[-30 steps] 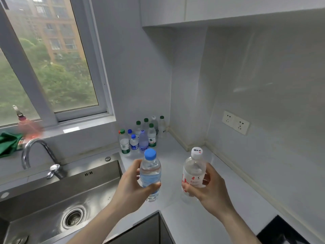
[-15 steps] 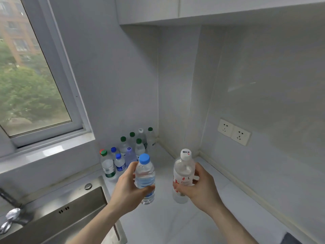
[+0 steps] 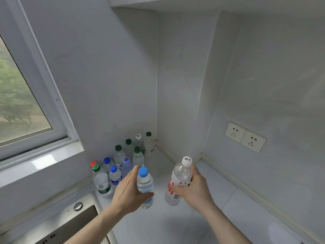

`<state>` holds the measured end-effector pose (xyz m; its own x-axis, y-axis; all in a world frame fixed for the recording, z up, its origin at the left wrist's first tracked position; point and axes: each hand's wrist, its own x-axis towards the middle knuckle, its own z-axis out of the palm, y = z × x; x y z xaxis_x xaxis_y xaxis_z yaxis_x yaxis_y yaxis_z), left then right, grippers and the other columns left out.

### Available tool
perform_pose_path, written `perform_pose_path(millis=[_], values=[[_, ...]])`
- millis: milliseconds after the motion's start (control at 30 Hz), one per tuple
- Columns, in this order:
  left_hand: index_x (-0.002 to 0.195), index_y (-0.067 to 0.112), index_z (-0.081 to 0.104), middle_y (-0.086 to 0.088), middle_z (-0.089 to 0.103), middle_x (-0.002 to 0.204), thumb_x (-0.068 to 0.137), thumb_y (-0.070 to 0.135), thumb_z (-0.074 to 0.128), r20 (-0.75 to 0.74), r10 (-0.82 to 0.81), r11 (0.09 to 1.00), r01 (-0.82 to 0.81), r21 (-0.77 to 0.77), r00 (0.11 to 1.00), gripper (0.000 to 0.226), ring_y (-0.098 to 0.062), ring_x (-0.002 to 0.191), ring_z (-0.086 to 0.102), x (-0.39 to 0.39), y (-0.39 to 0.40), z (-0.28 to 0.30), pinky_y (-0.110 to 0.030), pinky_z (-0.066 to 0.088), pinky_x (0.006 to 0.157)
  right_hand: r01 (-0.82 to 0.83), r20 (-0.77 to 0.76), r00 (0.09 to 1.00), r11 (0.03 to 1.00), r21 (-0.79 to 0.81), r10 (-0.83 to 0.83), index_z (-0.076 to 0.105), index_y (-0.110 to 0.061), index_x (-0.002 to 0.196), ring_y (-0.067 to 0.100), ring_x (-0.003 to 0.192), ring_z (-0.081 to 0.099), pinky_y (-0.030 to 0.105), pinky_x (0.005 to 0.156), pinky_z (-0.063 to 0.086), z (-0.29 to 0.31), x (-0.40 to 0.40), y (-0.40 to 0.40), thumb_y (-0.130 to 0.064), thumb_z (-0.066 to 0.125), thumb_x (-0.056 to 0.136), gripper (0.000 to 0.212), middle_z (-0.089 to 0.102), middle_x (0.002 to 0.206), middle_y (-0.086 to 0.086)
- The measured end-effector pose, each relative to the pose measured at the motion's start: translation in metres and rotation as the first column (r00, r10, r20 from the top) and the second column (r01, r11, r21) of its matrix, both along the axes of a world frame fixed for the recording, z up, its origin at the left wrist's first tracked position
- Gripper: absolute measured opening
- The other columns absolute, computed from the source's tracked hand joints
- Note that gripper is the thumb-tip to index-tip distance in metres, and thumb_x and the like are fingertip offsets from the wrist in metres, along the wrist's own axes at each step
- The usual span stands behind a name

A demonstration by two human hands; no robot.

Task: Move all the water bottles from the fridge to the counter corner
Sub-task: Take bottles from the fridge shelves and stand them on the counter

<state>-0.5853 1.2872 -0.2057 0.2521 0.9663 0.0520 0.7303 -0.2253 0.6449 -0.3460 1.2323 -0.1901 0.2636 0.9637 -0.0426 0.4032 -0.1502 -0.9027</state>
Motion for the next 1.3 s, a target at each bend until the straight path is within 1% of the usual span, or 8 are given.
perform_pose_path(millis=[167,267,333,500,700,900,1167,1300], values=[[0.106,0.043,0.044,0.019,0.063,0.098,0.062,0.061,0.082,-0.119,-0.079,0.995,0.07,-0.077,0.99,0.061,-0.009,0.09,0.065,0.001,0.035,-0.028,-0.035,0.06,0.08,0.038,0.083,0.996,0.995,-0.098,-0.03,0.054,-0.047,0.12,0.01,0.097,0.068,0.034,0.082,0.06,-0.026,-0.008,0.025,-0.039,0.087,0.059,0.07,0.07,0.105,-0.016],[0.127,0.03,0.049,0.01,0.065,0.117,0.069,0.053,0.085,-0.222,-0.096,0.992,0.076,-0.099,0.97,0.072,-0.019,0.105,0.064,0.009,0.046,-0.038,-0.034,0.056,0.087,0.045,0.123,0.992,0.986,-0.161,-0.025,0.053,-0.047,0.116,0.012,0.096,0.067,0.031,0.082,0.058,-0.041,-0.01,0.033,-0.03,0.086,0.061,0.066,0.067,0.106,-0.015],[0.137,0.023,0.047,0.005,0.065,0.127,0.073,0.05,0.084,-0.275,-0.097,0.99,0.064,-0.126,0.956,0.079,-0.022,0.113,0.063,0.013,0.053,-0.045,-0.035,0.052,0.089,0.062,0.164,0.986,0.981,-0.183,-0.031,0.058,-0.039,0.11,0.012,0.096,0.066,0.034,0.083,0.058,-0.05,-0.009,0.038,-0.028,0.087,0.058,0.06,0.065,0.106,-0.013],[0.12,0.03,0.05,0.009,0.069,0.114,0.071,0.046,0.087,-0.285,-0.12,0.982,0.071,-0.176,0.951,0.064,-0.015,0.093,0.063,0.02,0.065,-0.055,-0.031,0.055,0.078,0.091,0.227,0.973,0.967,-0.239,-0.036,0.06,-0.03,0.11,0.015,0.104,0.06,0.03,0.086,0.051,-0.067,-0.013,0.047,-0.025,0.087,0.058,0.06,0.057,0.113,-0.009],[0.116,0.033,0.048,0.011,0.069,0.11,0.07,0.056,0.085,-0.281,-0.106,0.98,0.053,-0.19,0.954,0.063,-0.016,0.096,0.067,0.024,0.074,-0.067,-0.036,0.059,0.082,0.108,0.232,0.972,0.946,-0.305,-0.036,0.059,-0.03,0.099,0.016,0.093,0.064,0.031,0.077,0.054,-0.087,-0.014,0.054,-0.028,0.083,0.053,0.051,0.063,0.104,-0.011],[0.116,0.034,0.049,0.011,0.069,0.111,0.072,0.059,0.082,-0.297,-0.132,0.977,0.075,-0.198,0.946,0.061,-0.016,0.097,0.066,0.024,0.087,-0.081,-0.036,0.059,0.082,0.082,0.241,0.971,0.939,-0.333,0.001,0.057,-0.034,0.097,0.019,0.089,0.065,0.029,0.072,0.052,-0.096,-0.015,0.064,-0.024,0.085,0.064,0.044,0.066,0.096,-0.012],[0.117,0.026,0.054,0.003,0.066,0.114,0.075,0.036,0.085,-0.3,-0.113,0.983,0.062,-0.173,0.947,0.054,-0.025,0.1,0.063,0.048,0.125,-0.08,-0.037,0.054,0.084,0.086,0.238,0.971,0.93,-0.357,0.001,0.065,-0.029,0.103,0.017,0.093,0.066,0.028,0.077,0.055,-0.099,-0.013,0.085,-0.024,0.086,0.067,0.042,0.068,0.098,-0.011],[0.109,0.026,0.057,0.001,0.068,0.111,0.072,0.027,0.083,-0.274,-0.077,0.982,0.025,-0.188,0.959,0.045,-0.023,0.092,0.062,0.065,0.15,-0.075,-0.035,0.052,0.081,0.1,0.234,0.972,0.927,-0.362,-0.013,0.065,-0.03,0.11,0.017,0.099,0.066,0.024,0.078,0.051,-0.101,-0.012,0.098,-0.02,0.084,0.067,0.047,0.068,0.107,-0.011]])
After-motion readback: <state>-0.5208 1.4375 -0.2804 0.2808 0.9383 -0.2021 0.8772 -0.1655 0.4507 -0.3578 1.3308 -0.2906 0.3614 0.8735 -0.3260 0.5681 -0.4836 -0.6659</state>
